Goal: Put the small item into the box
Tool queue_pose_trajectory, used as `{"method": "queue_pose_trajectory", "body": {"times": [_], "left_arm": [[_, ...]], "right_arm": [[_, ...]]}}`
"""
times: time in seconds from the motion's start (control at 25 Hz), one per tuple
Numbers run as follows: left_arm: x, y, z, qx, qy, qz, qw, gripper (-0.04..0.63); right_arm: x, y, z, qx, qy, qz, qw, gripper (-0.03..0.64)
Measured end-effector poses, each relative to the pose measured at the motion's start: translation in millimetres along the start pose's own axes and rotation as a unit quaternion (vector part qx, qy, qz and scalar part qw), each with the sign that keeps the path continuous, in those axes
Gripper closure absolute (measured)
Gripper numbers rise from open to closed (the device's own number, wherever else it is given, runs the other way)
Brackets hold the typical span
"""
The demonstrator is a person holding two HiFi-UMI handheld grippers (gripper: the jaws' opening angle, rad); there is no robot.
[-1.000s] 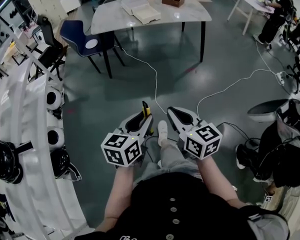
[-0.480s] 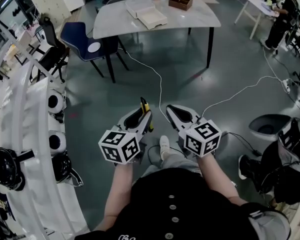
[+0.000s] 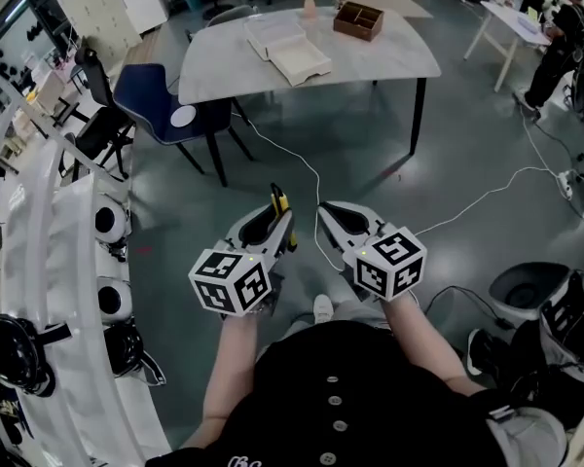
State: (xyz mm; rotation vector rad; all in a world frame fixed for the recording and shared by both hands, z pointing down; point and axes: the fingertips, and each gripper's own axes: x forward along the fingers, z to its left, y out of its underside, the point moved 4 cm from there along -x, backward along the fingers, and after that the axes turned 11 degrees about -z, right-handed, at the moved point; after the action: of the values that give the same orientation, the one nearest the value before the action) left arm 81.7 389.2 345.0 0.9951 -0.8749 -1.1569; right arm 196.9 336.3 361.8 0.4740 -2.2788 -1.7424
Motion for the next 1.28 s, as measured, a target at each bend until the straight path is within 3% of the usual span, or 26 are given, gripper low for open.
{"method": "queue_pose_trajectory", "body": {"times": [0.84,1.28], "left_arm": [[93,-1,40,-0.012,0.008,0.022,0.9996,0.469],[159,-29,99,-0.020,0.033,0.026,0.9989,0.469]], "right_arm": [[52,-5,-84,0.017,0.024,0.011,0.999,0.611],[118,-18,-129,0.014,0.057,0.019,0.998,0.611]]}}
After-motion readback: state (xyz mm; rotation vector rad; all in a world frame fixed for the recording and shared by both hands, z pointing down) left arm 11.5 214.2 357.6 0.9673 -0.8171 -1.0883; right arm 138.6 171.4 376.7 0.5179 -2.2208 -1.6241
